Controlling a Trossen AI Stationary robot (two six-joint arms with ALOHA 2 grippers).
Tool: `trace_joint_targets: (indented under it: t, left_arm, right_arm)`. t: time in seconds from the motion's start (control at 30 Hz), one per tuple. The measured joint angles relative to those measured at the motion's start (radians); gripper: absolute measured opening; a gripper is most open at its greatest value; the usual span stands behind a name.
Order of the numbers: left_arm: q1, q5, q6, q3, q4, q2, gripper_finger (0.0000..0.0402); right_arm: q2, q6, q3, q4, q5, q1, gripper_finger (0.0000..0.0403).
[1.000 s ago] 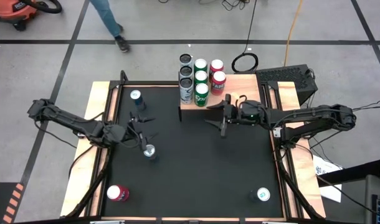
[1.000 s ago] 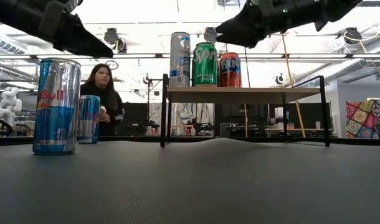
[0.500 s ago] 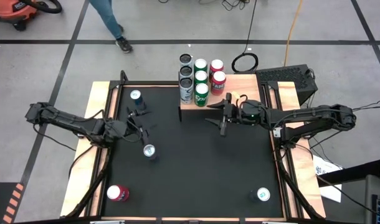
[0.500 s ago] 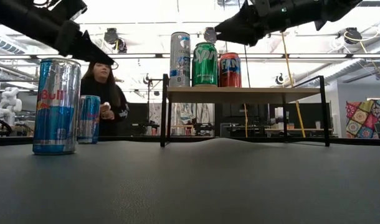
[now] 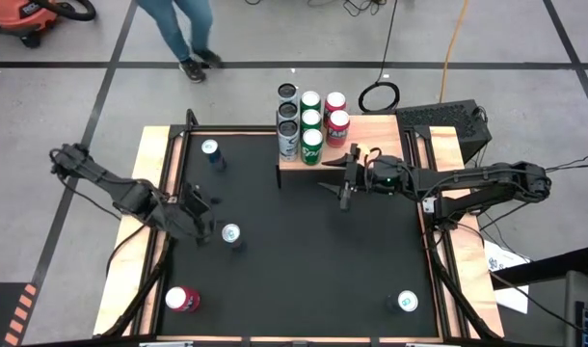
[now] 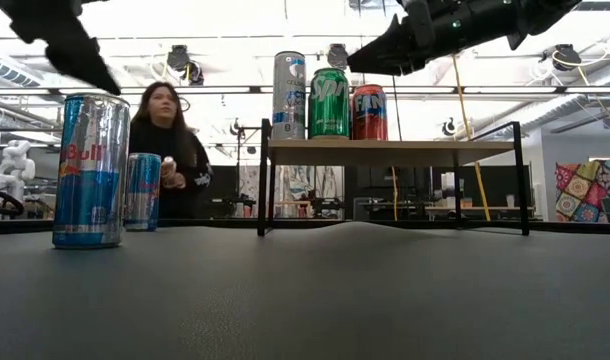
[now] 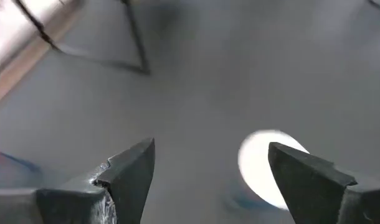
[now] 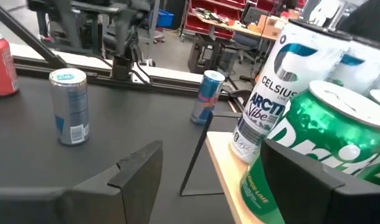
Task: Place canned beverage on shelf
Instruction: Put the red soda can on the shelf aligned with the other red soda can
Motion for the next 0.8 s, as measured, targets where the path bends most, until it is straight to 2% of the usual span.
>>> trace_joint_targets:
  t: [0.17,0.33,0.47,0.63,0.8]
  left_arm:
    - [-0.051,0.148,-0.164,0.0,-0.003,0.061,0.0308]
    - [-0.084,0.383,-0.313,0.0,-0.01,0.093,0.0308]
    - [-0.096,0.478,-0.409,0.0,-0.062,0.113,0.0308]
    - [-0.108,0.509,-0.423,-0.021,-0.075,0.126,0.0308]
    - [-0.098,0.428,-0.424,-0.044,-0.079,0.142,0.0308]
  right_arm:
    - [0.0,-0.038,0.0,0.001,-0.001,-0.013,0.0256]
    - [0.0,-0.037,0.0,0.018,-0.001,-0.035,0.0256]
    - [0.0,-0.038,0.0,0.018,-0.001,-0.045,0.0256]
    - [0.0,-0.055,0.0,0.062,-0.004,-0.052,0.0256]
    - [0.0,-0.079,0.0,0.073,-0.004,-0.053,0.0256]
